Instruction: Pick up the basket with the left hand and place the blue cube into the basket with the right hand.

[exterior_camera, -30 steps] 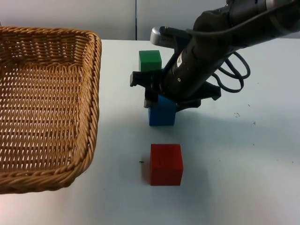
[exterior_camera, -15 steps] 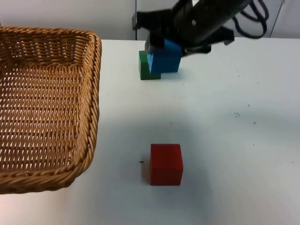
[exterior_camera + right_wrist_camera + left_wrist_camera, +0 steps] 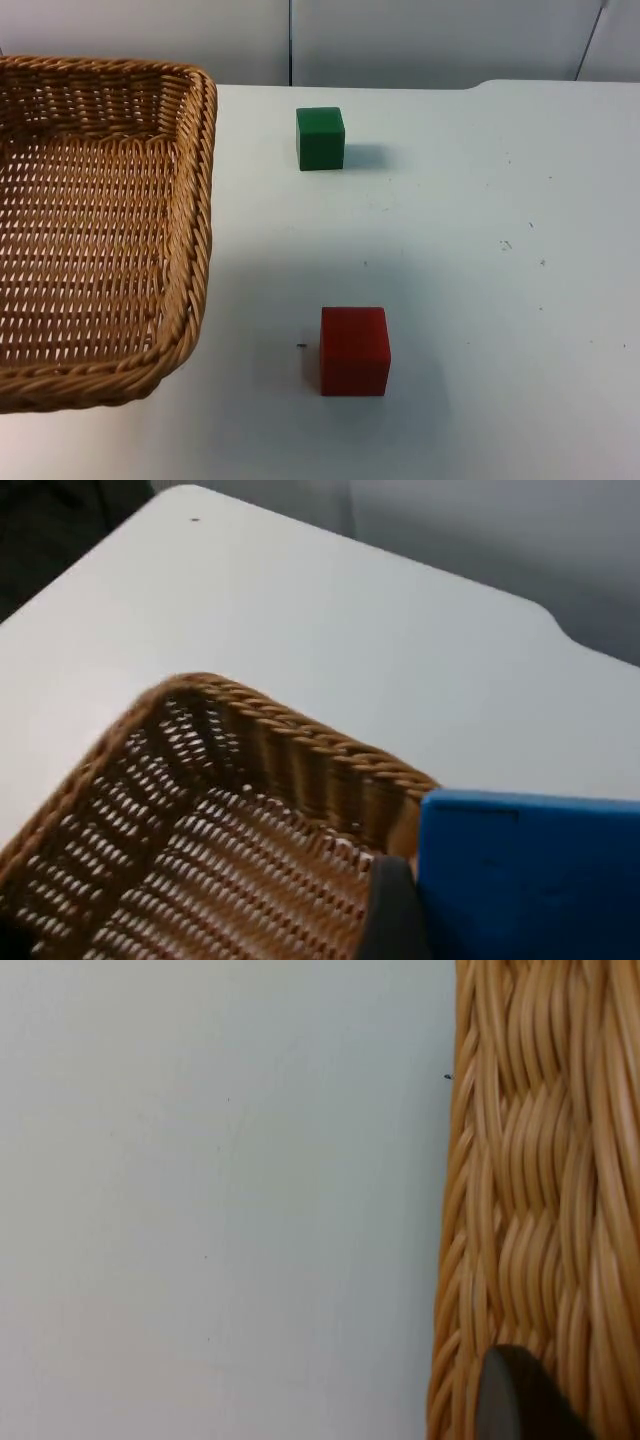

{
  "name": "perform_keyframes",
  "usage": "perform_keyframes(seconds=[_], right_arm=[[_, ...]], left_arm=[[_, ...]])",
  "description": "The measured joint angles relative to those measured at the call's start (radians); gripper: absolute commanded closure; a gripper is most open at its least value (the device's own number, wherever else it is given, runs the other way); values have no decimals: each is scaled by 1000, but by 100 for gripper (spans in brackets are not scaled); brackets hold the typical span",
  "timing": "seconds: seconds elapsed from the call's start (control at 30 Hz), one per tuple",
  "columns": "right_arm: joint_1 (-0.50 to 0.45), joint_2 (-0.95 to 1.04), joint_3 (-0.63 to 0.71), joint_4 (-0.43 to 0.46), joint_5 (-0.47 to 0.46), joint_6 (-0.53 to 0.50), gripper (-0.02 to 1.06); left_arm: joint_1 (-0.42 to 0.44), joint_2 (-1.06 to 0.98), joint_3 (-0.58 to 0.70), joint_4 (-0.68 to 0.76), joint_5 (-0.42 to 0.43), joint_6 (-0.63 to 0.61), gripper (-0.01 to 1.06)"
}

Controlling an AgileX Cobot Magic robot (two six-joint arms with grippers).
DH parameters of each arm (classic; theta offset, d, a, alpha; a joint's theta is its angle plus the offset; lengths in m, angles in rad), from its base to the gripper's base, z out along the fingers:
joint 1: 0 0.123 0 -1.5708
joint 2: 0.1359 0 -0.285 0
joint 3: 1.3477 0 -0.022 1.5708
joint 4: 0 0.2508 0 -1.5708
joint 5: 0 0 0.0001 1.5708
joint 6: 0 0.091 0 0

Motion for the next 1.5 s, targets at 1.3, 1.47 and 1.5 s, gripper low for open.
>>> perform_keyframes(seconds=[1.3, 1.47, 1.5], right_arm=[[178, 331, -124, 25, -69, -71, 105], [178, 373, -138, 27, -67, -71, 105], [178, 382, -147, 27, -65, -71, 105]], left_arm=[[0, 0, 0, -13, 8, 16, 105], [0, 0, 0, -14, 8, 16, 105], [0, 0, 0, -16, 8, 16, 105]])
